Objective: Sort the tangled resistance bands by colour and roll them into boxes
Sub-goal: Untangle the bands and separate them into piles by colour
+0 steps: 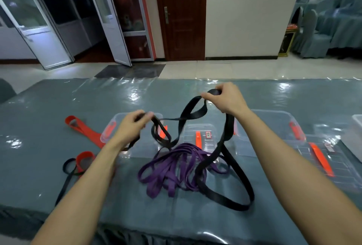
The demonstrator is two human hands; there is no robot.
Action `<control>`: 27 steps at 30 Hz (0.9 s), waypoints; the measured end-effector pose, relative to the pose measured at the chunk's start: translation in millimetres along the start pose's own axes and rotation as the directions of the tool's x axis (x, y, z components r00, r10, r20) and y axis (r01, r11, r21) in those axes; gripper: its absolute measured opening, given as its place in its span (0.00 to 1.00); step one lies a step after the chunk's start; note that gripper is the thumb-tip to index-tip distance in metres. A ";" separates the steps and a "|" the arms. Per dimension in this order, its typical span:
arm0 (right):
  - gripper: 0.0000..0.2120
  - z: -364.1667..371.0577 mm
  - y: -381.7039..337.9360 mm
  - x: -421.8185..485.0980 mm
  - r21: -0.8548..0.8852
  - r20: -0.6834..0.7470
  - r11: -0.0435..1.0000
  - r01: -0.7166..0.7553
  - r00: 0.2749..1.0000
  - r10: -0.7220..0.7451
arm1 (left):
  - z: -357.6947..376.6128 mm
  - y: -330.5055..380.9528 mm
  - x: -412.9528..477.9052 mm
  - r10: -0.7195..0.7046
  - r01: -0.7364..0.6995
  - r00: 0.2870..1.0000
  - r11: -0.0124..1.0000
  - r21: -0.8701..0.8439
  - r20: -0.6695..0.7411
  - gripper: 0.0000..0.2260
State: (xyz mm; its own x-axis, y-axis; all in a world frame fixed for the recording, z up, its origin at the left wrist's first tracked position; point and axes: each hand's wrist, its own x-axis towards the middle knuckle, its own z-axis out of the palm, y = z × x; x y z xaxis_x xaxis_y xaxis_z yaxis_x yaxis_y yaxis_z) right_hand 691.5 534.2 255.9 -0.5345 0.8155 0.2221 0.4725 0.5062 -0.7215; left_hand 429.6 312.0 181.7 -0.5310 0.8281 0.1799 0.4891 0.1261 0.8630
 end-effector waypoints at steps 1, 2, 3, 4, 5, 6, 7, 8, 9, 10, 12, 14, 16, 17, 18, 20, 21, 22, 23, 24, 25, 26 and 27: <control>0.27 5.1 -0.3 0.9 -0.017 0.003 1.000 -0.017 1.000 0.017 | -14.6 -0.1 3.7 0.022 -0.028 0.998 0.996 -0.081 -0.067 0.23; 0.27 9.9 -0.4 2.1 -0.028 0.004 0.999 -0.032 0.999 0.032 | -28.3 -1.4 7.2 0.029 -0.046 0.994 0.986 -0.158 -0.110 0.21; 0.26 14.0 -1.3 2.9 -0.038 -0.010 0.998 -0.042 0.999 0.042 | -41.2 -3.6 9.6 0.020 -0.051 0.990 0.971 -0.232 -0.138 0.19; 0.25 17.4 -3.5 4.0 -0.056 -0.031 0.997 -0.048 0.998 0.046 | -53.8 -6.0 11.0 -0.001 -0.049 0.987 0.950 -0.310 -0.161 0.18; 0.24 20.0 -6.8 4.7 -0.080 -0.041 0.995 -0.053 0.998 0.050 | -65.1 -8.3 11.8 -0.024 -0.044 0.984 0.927 -0.374 -0.176 0.16; 0.23 23.0 -10.2 5.4 -0.098 -0.041 0.993 -0.060 0.998 0.056 | -75.3 -10.9 11.9 -0.040 -0.039 0.983 0.910 -0.413 -0.182 0.15; 0.22 25.7 -13.2 5.8 -0.099 -0.045 0.993 -0.070 0.997 0.066 | -84.6 -14.5 11.3 -0.047 -0.036 0.982 0.905 -0.425 -0.183 0.14; 0.22 28.0 -17.3 6.3 -0.091 -0.059 0.993 -0.078 0.996 0.073 | -92.6 -18.4 10.7 -0.049 -0.034 0.982 0.903 -0.429 -0.181 0.14; 0.22 29.8 -22.6 6.7 -0.087 -0.067 0.993 -0.082 0.995 0.077 | -99.0 -22.0 10.2 -0.055 -0.030 0.982 0.901 -0.433 -0.182 0.15; 0.22 31.7 -28.3 6.8 -0.097 -0.051 0.992 -0.078 0.996 0.073 | -104.5 -25.3 10.0 -0.077 -0.019 0.977 0.900 -0.435 -0.201 0.15; 0.22 34.5 -38.8 5.4 -0.126 -0.001 0.990 -0.064 0.998 0.064 | -114.4 -34.1 10.7 -0.138 0.011 0.943 0.922 -0.388 -0.302 0.17; 0.24 32.6 -47.4 4.2 -0.111 -0.005 0.992 -0.052 0.999 0.052 | -126.7 -50.4 15.6 -0.191 0.122 0.885 0.975 -0.185 -0.424 0.17; 0.22 25.0 -55.7 3.8 -0.086 -0.017 0.996 -0.025 1.000 0.023 | -130.7 -62.6 18.4 -0.316 0.428 0.864 0.871 0.242 -0.391 0.23; 0.20 18.1 -60.2 3.1 -0.094 -0.020 0.996 -0.011 1.000 0.009 | -126.8 -64.0 18.2 -0.393 0.524 0.848 0.726 0.446 -0.357 0.30; 0.19 9.1 -64.5 2.1 -0.114 -0.014 0.994 0.000 1.000 -0.001 | -117.8 -59.5 17.3 -0.422 0.528 0.849 0.640 0.559 -0.319 0.37; 0.16 -14.8 -71.6 -1.5 -0.179 0.033 0.984 0.015 0.999 -0.009 | -86.0 -37.8 18.6 -0.310 0.338 0.939 0.747 0.573 -0.149 0.42; 0.13 -28.6 -73.7 -3.5 -0.229 0.070 0.973 0.027 0.997 -0.011 | -64.4 -22.9 21.9 -0.199 0.189 0.979 0.842 0.506 -0.036 0.42; 0.09 -42.8 -74.5 -6.4 -0.282 0.107 0.958 0.044 0.994 -0.014 | -39.7 -5.0 24.8 -0.096 0.058 0.993 0.903 0.427 0.068 0.42; 0.06 -56.3 -73.6 -10.7 -0.331 0.137 0.942 0.057 0.991 -0.012 | -13.3 15.5 27.4 -0.011 -0.044 0.988 0.937 0.348 0.154 0.43; 0.02 -68.8 -71.4 -15.5 -0.372 0.157 0.926 0.069 0.987 -0.011 | 13.9 38.5 30.3 0.056 -0.116 0.973 0.959 0.260 0.225 0.45; 0.03 -80.3 -68.6 -20.4 -0.407 0.170 0.910 0.078 0.985 -0.008 | 40.5 62.9 33.9 0.116 -0.166 0.950 0.974 0.156 0.289 0.47; 0.06 -91.3 -65.5 -25.5 -0.434 0.181 0.897 0.080 0.983 0.000 | 65.8 88.6 37.2 0.169 -0.199 0.921 0.979 0.052 0.352 0.49; 0.08 -102.6 -62.4 -31.2 -0.443 0.192 0.894 0.070 0.981 0.018 | 89.3 113.0 40.2 0.214 -0.218 0.884 0.975 -0.038 0.415 0.48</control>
State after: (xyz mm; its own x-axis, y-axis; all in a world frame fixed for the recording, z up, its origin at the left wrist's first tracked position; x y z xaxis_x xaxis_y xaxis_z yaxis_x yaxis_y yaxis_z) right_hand 750.6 505.9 361.3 -0.6504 0.7554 0.0793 0.6951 0.6341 -0.3388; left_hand 525.3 408.3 244.3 -0.0778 0.9860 0.1477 0.5663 -0.0782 0.8205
